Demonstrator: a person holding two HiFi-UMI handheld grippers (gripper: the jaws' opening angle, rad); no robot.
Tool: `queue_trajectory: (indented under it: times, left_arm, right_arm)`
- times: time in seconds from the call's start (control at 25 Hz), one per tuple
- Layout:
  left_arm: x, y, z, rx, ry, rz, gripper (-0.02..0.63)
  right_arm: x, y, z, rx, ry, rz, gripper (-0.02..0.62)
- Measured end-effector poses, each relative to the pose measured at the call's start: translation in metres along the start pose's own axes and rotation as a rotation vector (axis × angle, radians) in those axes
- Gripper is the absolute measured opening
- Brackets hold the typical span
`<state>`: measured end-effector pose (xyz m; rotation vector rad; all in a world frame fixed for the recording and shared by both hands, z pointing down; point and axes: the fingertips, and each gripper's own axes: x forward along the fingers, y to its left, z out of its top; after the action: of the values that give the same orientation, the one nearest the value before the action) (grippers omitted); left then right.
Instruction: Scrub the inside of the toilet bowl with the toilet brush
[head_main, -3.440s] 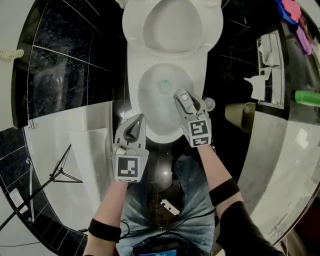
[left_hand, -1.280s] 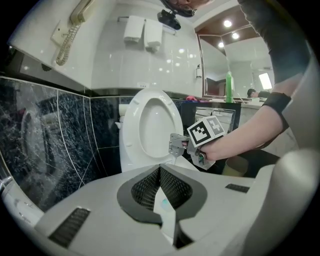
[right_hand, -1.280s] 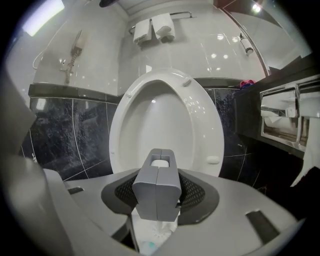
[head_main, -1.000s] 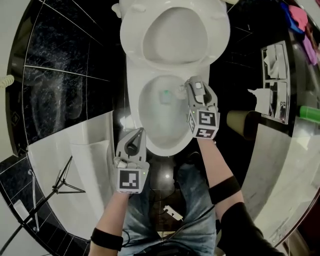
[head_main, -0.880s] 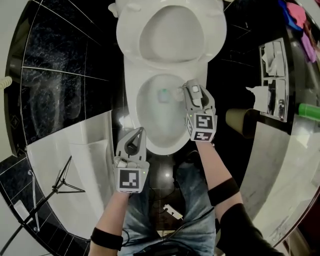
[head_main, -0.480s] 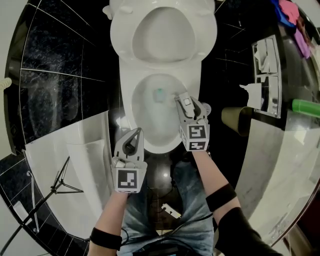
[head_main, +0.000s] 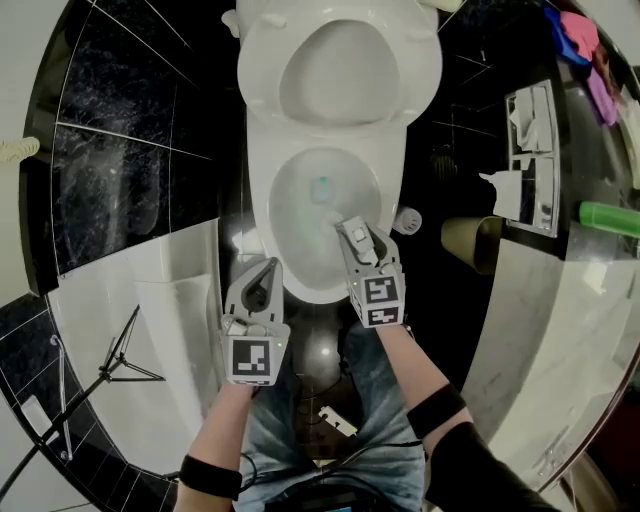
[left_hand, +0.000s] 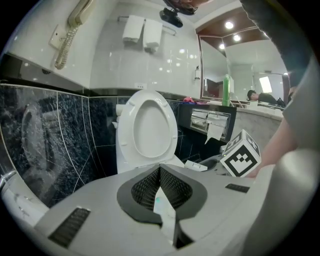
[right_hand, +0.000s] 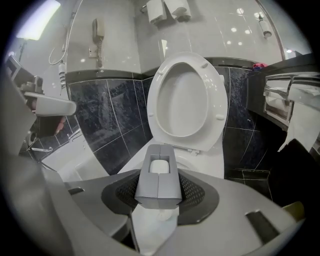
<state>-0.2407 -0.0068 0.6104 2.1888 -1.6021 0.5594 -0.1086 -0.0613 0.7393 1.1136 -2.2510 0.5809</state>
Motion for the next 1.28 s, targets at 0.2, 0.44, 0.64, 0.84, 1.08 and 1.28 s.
queue_trajectory:
  times: [0.2, 0.44, 0.64, 0.84, 1.08, 1.28]
  left_arm:
    - [-0.01, 0.006, 0.0, -0.013, 0.001, 0.011, 0.003]
    - [-0.022, 0.018, -0.001, -0.013, -0.006, 0.027, 0.003]
    - [-0.031, 0.032, -0.003, -0.026, -0.012, 0.046, 0.003]
    - [-0.037, 0.048, -0.008, -0.027, -0.014, 0.063, 0.003]
    - [-0.039, 0.061, -0.013, -0.043, -0.01, 0.073, 0.003]
    - [-0.033, 0.065, -0.011, -0.03, -0.011, 0.069, 0.003]
  right_arm:
    - [-0.009, 0.031, -0.005, -0.011, 0.025, 0.057, 0.199]
    - [-0.007, 0.073, 0.01, 0.049, 0.002, 0.133, 0.199]
    - [0.013, 0.082, 0.031, 0.099, -0.033, 0.116, 0.199]
    - [0.039, 0.065, 0.057, 0.195, -0.088, 0.065, 0.199]
    - [0.071, 0.034, 0.096, 0.304, -0.171, -0.016, 0.199]
    - [0.087, 0.01, 0.128, 0.33, -0.226, -0.061, 0.199]
